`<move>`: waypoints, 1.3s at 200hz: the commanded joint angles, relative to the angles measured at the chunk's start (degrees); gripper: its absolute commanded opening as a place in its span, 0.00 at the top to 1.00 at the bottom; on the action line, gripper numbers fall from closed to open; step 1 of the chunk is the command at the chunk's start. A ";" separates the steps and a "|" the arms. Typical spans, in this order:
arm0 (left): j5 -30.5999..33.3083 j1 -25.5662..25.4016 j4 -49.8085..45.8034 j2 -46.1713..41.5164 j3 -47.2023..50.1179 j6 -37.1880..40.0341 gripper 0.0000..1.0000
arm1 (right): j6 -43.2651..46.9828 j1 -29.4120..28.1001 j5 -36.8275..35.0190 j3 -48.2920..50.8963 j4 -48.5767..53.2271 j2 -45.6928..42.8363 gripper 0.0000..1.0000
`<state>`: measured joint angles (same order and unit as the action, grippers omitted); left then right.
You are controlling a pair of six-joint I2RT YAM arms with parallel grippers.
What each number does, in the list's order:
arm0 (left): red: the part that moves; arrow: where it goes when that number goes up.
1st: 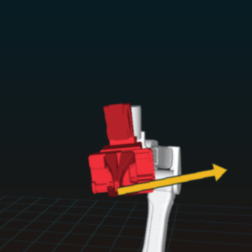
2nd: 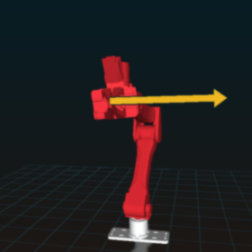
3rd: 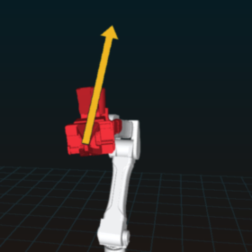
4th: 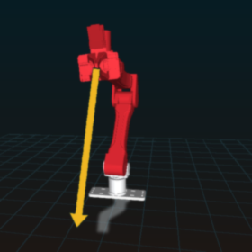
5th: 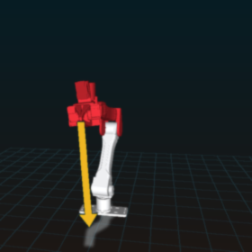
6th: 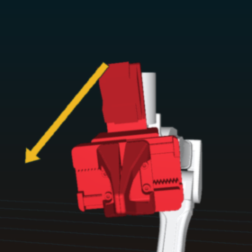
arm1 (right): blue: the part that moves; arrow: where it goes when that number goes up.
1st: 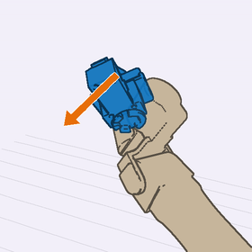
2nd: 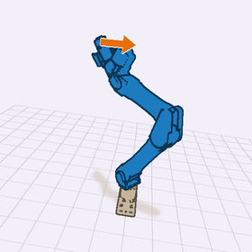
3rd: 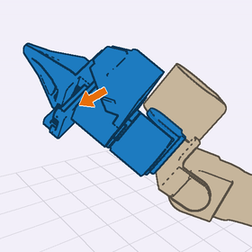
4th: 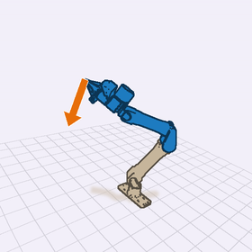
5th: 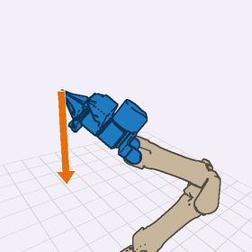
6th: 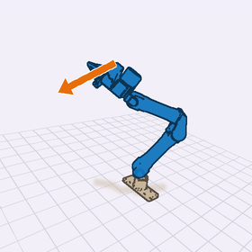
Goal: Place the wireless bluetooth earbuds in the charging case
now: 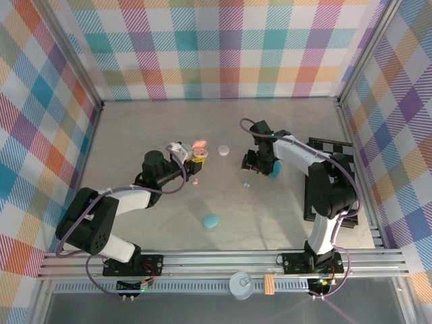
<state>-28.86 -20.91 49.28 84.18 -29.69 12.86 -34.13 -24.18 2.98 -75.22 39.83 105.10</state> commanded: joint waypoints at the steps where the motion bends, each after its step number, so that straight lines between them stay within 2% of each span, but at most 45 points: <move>1: -1.45 0.52 1.16 -1.83 0.84 -0.39 0.72 | 2.69 2.18 -1.66 -4.19 -0.85 2.28 0.46; 58: -1.59 0.52 0.84 -2.97 1.32 -0.60 0.72 | 5.90 3.97 -0.03 -16.84 2.79 14.73 0.42; 79: -1.69 0.52 -0.15 -3.92 1.30 -0.29 0.72 | 5.80 3.88 1.46 -17.63 3.01 16.76 0.42; 130: -1.21 0.52 -2.13 -5.86 1.65 0.73 0.72 | 5.72 2.60 4.03 -13.06 2.54 14.60 0.42; 199: -1.99 0.52 -1.74 -4.90 0.86 0.80 0.72 | 3.94 -0.92 2.11 -7.46 4.60 9.36 0.43; 260: -2.11 0.52 -2.16 -4.93 0.35 0.82 0.72 | 2.98 -2.34 4.47 -3.01 4.99 5.94 0.44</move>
<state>-29.47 -20.91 46.61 79.68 -28.80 12.93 -29.76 -26.11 5.45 -79.99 43.18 113.89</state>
